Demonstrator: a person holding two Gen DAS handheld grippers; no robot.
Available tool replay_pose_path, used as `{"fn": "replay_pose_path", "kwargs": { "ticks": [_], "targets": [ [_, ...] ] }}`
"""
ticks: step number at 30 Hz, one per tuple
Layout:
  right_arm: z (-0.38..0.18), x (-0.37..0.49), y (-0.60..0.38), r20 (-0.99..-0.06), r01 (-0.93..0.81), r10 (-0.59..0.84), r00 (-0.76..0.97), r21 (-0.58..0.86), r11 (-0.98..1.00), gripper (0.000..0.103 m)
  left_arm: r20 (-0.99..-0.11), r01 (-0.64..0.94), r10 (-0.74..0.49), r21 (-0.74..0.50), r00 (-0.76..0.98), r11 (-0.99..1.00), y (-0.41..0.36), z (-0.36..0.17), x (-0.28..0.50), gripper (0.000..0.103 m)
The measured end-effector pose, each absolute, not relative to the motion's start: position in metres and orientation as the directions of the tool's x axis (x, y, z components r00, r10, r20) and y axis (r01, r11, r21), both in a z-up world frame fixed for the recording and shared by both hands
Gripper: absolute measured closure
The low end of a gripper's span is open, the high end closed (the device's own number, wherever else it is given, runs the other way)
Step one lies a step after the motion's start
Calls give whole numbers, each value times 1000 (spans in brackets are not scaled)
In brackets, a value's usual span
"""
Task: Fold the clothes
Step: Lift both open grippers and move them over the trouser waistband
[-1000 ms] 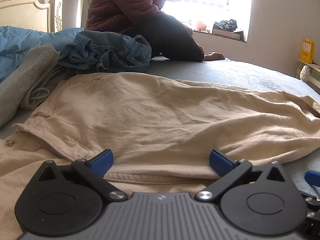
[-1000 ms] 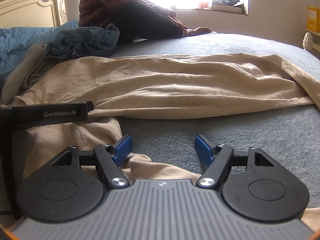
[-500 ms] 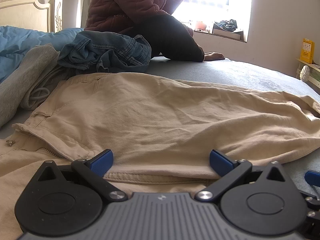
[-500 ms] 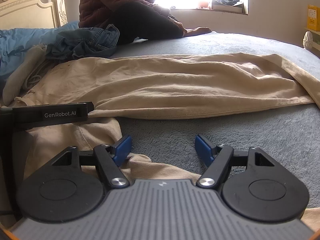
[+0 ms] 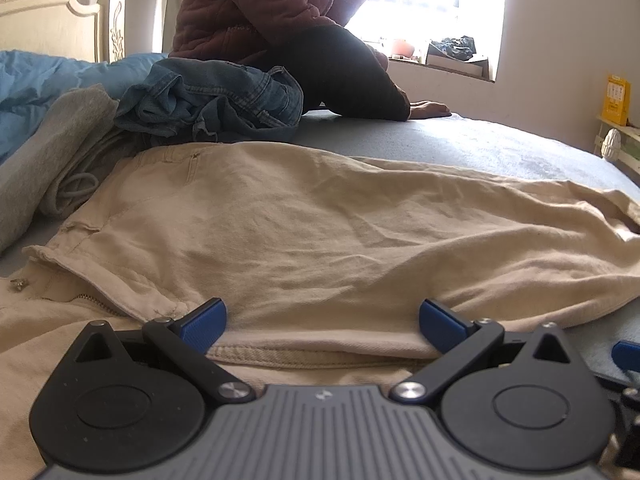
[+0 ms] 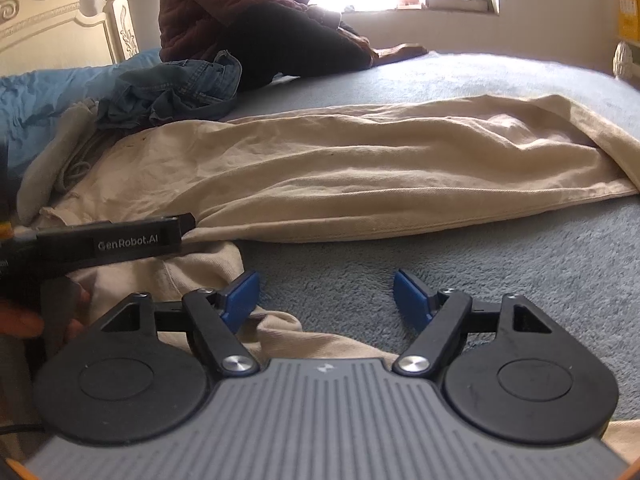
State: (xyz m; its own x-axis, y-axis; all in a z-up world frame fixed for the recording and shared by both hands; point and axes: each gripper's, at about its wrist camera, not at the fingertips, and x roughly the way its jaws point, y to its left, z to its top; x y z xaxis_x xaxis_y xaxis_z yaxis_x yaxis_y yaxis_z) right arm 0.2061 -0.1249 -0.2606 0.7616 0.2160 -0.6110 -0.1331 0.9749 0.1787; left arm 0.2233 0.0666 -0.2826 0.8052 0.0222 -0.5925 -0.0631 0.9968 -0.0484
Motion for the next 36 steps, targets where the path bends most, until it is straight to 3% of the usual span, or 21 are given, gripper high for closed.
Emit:
{"fn": "replay_pose_path", "kwargs": {
  "ticks": [11,19,25,26,27,28,36],
  "targets": [
    [-189,211,-211,-596,-247,319,737,202,948,27,-604,-82,4,-101,797,991,59,-235,192,0],
    [-181,289,-298,-689,-97,35,724,-51,994,29,-625,-123,69,-43,777,991,62,-223,226,0],
    [-202,320,-315,-771,-89,-134,622,-240,967,53,-695,-106,61,-21,717,994,64,-218,259,0],
    [-208,327,-320,-795,-94,-151,587,-253,963,68,-706,-101,65,-9,705,995,63,-218,265,0],
    [-214,334,-325,-817,-100,-168,551,-265,959,95,-717,-96,70,4,693,995,62,-218,271,0],
    [-208,339,-331,-816,-93,-181,549,-274,957,99,-729,-93,69,8,681,996,61,-220,276,0],
    [-164,410,-389,-774,-65,-326,544,-426,903,97,-812,-113,80,18,578,993,69,-236,305,0]
  ]
}}
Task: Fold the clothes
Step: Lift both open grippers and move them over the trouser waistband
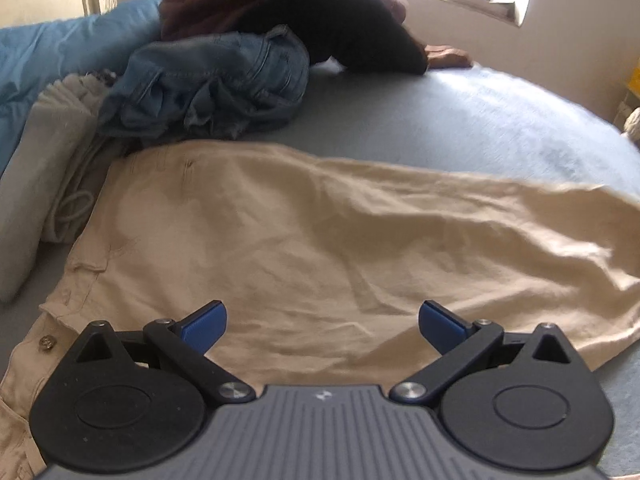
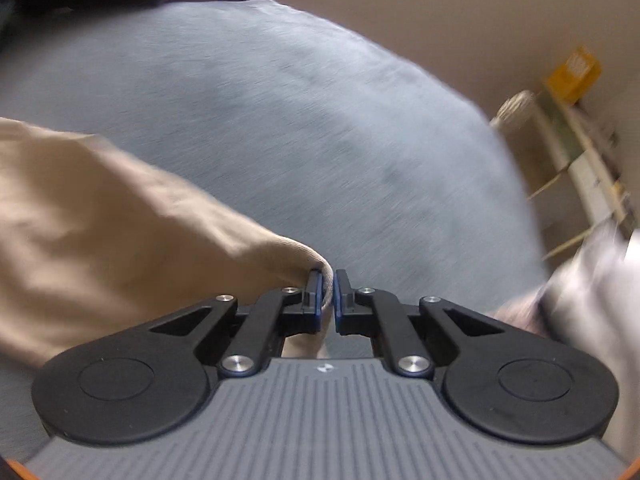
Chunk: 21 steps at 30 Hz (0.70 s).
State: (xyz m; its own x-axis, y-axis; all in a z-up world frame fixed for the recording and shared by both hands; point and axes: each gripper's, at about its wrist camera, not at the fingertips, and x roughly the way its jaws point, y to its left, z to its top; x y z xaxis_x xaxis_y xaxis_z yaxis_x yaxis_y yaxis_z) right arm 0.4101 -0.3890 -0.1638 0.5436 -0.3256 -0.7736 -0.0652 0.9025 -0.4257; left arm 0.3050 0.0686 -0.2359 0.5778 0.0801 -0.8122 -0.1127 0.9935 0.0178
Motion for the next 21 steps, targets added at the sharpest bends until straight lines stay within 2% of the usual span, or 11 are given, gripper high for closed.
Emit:
{"fn": "replay_pose_path", "kwargs": {
  "ticks": [1,3,5,6,13,14,15,17,19,21],
  "targets": [
    [-168,423,-396,-779,-69,-342,526,-440,896,95,-819,-109,87,30,567,994,68,-239,308,0],
    [-175,449,-409,-787,-77,-374,491,-466,881,70,-828,-100,95,48,553,994,68,-246,312,0],
    [-166,448,-416,-786,-54,-363,500,-447,893,58,-831,-92,97,55,548,994,68,-251,316,0],
    [-162,447,-419,-785,-43,-358,505,-437,898,56,-832,-92,97,55,546,994,68,-253,317,0],
    [-131,442,-440,-777,35,-323,540,-363,931,59,-836,-124,104,43,539,991,72,-261,319,0],
    [-130,437,-434,-804,-7,-262,534,-314,949,61,-834,-125,106,45,541,991,72,-261,319,0],
    [-135,433,-427,-835,-54,-203,511,-267,962,66,-832,-125,108,47,544,991,72,-260,319,0],
    [-154,436,-422,-859,-56,-192,474,-247,967,70,-828,-127,113,51,549,991,73,-259,320,0],
    [-174,438,-417,-881,-56,-181,437,-227,972,70,-817,-131,127,64,563,989,76,-256,321,0],
    [-188,452,-418,-871,-9,-226,437,-255,967,78,-804,-135,141,76,578,988,79,-253,322,0]
  ]
}}
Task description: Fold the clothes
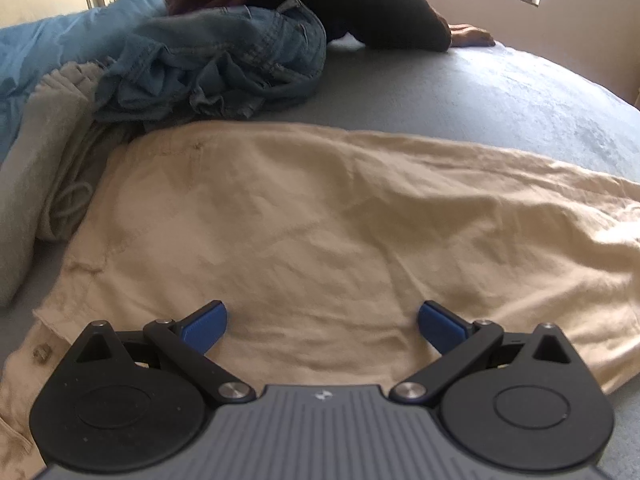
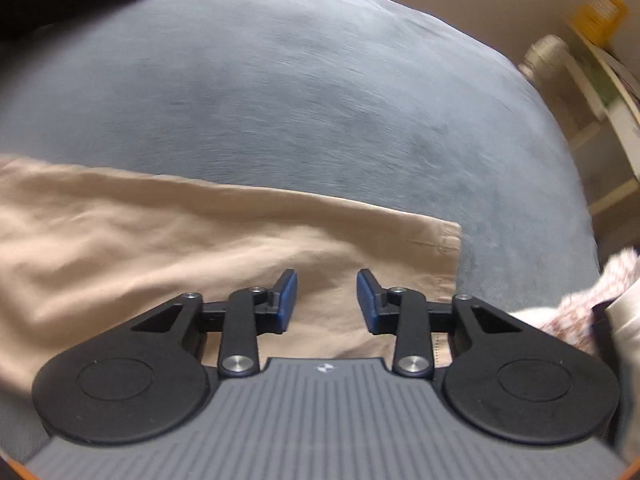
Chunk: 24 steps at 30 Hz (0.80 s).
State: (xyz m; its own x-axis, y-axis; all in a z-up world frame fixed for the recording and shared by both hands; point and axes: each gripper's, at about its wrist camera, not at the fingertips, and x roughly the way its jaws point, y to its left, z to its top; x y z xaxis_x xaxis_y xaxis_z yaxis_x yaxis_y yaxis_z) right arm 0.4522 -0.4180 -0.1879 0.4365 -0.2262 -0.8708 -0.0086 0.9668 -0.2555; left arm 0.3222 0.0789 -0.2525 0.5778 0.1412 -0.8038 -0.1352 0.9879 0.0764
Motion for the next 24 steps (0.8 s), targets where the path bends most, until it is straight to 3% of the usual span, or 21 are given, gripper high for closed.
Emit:
{"fn": "replay_pose_path", "kwargs": {
  "ticks": [1,7,10,12,13,15,18,24],
  "targets": [
    [-194,460,-415,-863,1,-246,441,-274,962,80,-794,-143,156,88,588,986,82,-250,323,0],
    [-202,483,-263,-869,-415,137,476,-85,906,79,-771,-266,258,119,582,957,109,-242,333,0],
    [-207,494,-187,-842,-603,324,431,-2,797,71,-772,-328,302,128,559,936,124,-245,334,0],
    [-210,502,-136,-815,-713,439,378,46,699,56,-766,-332,333,165,549,928,129,-250,333,0],
    [-211,505,-110,-799,-763,493,346,67,644,54,-763,-333,349,185,544,925,131,-253,332,0],
    [-219,509,-65,-796,-802,514,321,59,594,47,-763,-326,346,187,547,927,134,-257,331,0],
    [-230,526,-18,-811,-825,485,328,4,565,46,-764,-316,336,181,551,931,138,-262,329,0],
    [-221,556,-10,-814,-735,512,274,166,657,48,-775,-319,309,146,551,936,149,-263,327,0]
  ]
}}
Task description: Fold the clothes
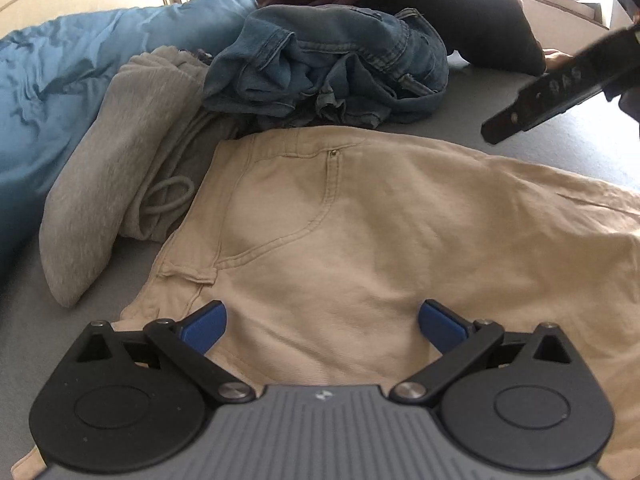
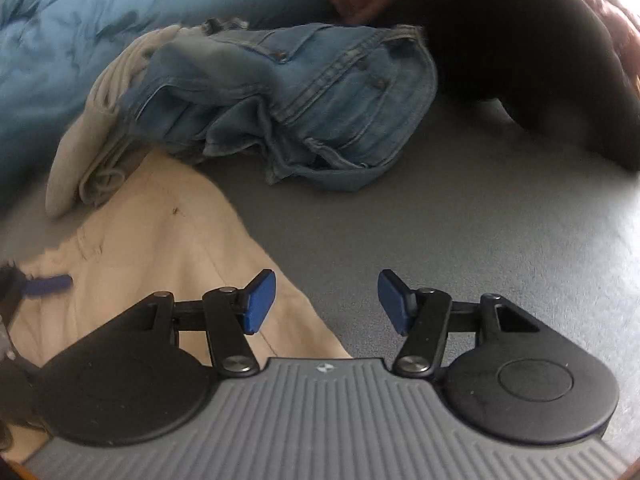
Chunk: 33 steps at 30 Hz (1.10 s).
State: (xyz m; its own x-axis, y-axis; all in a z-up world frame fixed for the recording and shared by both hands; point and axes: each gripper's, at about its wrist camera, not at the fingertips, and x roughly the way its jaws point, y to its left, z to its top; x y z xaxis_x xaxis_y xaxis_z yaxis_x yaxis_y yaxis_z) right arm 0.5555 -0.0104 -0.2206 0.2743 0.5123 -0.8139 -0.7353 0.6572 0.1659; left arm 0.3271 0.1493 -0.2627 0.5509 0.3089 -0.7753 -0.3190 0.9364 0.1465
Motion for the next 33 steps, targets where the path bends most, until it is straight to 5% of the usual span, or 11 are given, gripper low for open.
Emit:
{"fn": "replay_pose_path", "kwargs": {
  "ticks": [4,6,17,21,26,33],
  "targets": [
    [-239,538,5,-884,-818,394,252,24,575,63,-782,-307,271,108,561,946,156,-269,324,0],
    [-238,530,13,-895,-840,356,270,-37,542,103,-780,-295,261,103,568,950,157,-269,322,0],
    [-245,522,38,-830,-750,211,516,-319,579,102,-782,-271,223,72,582,960,169,-267,321,0],
    [-217,514,36,-775,-705,227,590,-357,613,79,-785,-270,213,60,582,961,176,-259,315,0],
    [-188,511,41,-787,-757,375,490,-171,631,80,-797,-265,189,38,574,963,182,-264,315,0],
    [-232,516,34,-836,-653,355,419,-5,757,80,-790,-217,198,84,580,973,171,-265,316,0]
  ]
}}
